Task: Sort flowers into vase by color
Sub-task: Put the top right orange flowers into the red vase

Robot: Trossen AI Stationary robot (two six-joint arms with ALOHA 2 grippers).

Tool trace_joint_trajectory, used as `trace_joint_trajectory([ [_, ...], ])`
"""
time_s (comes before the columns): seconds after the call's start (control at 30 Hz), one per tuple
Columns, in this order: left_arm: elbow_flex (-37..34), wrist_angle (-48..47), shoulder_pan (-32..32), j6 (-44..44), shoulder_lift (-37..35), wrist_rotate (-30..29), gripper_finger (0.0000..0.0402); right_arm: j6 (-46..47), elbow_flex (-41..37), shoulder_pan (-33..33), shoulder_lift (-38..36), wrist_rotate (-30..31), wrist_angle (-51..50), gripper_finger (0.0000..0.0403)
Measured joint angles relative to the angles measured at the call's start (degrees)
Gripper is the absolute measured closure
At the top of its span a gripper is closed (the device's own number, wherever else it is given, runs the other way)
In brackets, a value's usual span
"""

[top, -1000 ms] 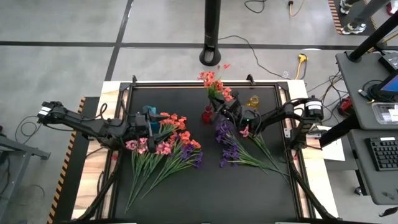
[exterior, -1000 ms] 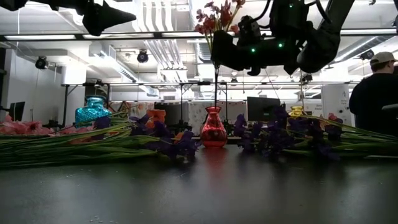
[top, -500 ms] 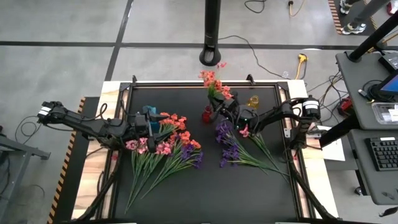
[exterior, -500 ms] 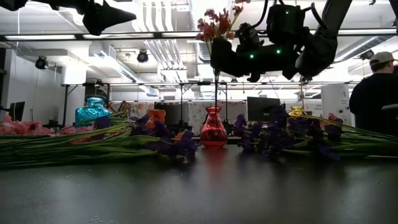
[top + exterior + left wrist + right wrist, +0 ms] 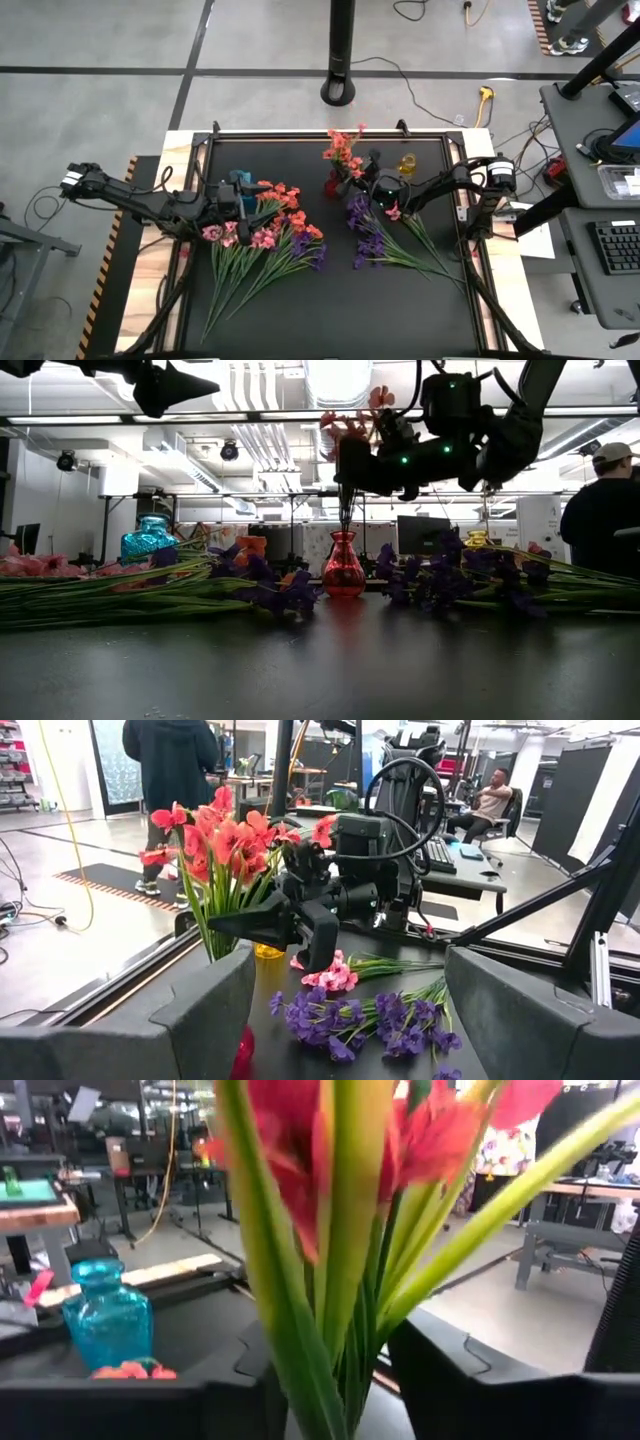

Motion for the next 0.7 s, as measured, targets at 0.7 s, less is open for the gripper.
trace_joint_trajectory([
  [0.7,0.0,-0.2,0.0,-5.1,3.7,0.1,0.0093,9.9,0.0,1.1,-17.2,-0.4,-40.6,0.0096],
])
